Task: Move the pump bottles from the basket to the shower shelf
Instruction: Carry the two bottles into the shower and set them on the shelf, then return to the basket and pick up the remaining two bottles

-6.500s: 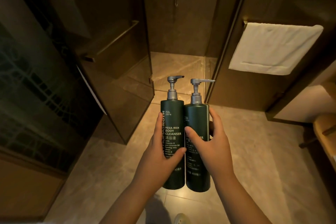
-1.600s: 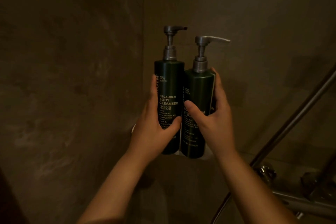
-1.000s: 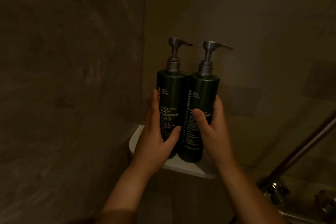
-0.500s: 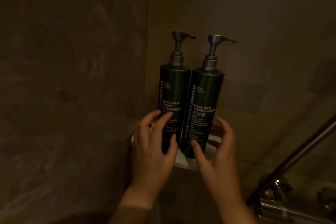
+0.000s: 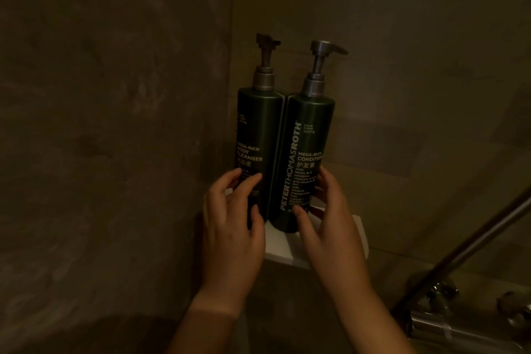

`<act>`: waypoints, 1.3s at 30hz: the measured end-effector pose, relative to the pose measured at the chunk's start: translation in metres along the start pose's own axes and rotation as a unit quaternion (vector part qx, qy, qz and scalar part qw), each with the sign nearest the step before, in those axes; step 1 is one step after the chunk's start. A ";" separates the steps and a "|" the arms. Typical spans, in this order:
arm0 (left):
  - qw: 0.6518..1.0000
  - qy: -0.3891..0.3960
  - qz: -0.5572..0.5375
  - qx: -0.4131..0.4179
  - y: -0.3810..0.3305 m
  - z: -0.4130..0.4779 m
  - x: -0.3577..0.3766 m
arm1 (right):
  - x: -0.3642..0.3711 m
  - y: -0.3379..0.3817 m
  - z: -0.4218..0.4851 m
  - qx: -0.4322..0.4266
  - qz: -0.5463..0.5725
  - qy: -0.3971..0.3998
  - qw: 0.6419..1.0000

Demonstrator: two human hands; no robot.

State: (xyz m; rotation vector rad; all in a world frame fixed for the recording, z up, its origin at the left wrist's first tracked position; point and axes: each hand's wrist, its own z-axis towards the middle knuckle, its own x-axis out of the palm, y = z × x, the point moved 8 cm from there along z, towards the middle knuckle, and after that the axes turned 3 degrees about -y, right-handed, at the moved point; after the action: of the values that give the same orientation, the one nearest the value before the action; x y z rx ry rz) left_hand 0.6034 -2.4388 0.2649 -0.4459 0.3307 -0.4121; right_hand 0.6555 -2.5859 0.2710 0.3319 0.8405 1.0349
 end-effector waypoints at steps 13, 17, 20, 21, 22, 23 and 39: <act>0.997 0.022 -0.009 -0.078 0.028 0.002 0.008 | 0.034 0.004 0.015 -0.010 0.013 0.067 0.998; 0.995 0.041 -0.002 -0.086 0.030 0.000 0.011 | 0.041 0.004 0.019 -0.010 0.015 0.075 0.997; 0.996 0.046 0.000 -0.082 0.030 0.000 0.011 | 0.043 0.004 0.021 -0.009 0.010 0.074 0.997; 0.996 0.046 -0.002 -0.080 0.029 -0.001 0.011 | 0.042 0.004 0.020 -0.011 0.005 0.074 0.997; 0.996 0.048 -0.004 -0.080 0.029 -0.002 0.010 | 0.042 0.005 0.020 -0.013 -0.001 0.074 0.997; 0.995 0.050 -0.004 -0.082 0.028 -0.003 0.009 | 0.042 0.006 0.018 -0.016 -0.010 0.075 0.997; 0.973 0.189 0.131 -0.016 -0.027 -0.070 -0.066 | 0.012 0.038 -0.085 -0.070 -0.117 0.138 0.981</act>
State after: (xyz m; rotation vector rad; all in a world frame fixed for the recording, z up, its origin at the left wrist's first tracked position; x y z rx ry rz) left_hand 0.5100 -2.4550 0.2322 -0.3482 0.7578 -0.2318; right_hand 0.5717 -2.5678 0.2333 -0.0327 1.0220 0.9235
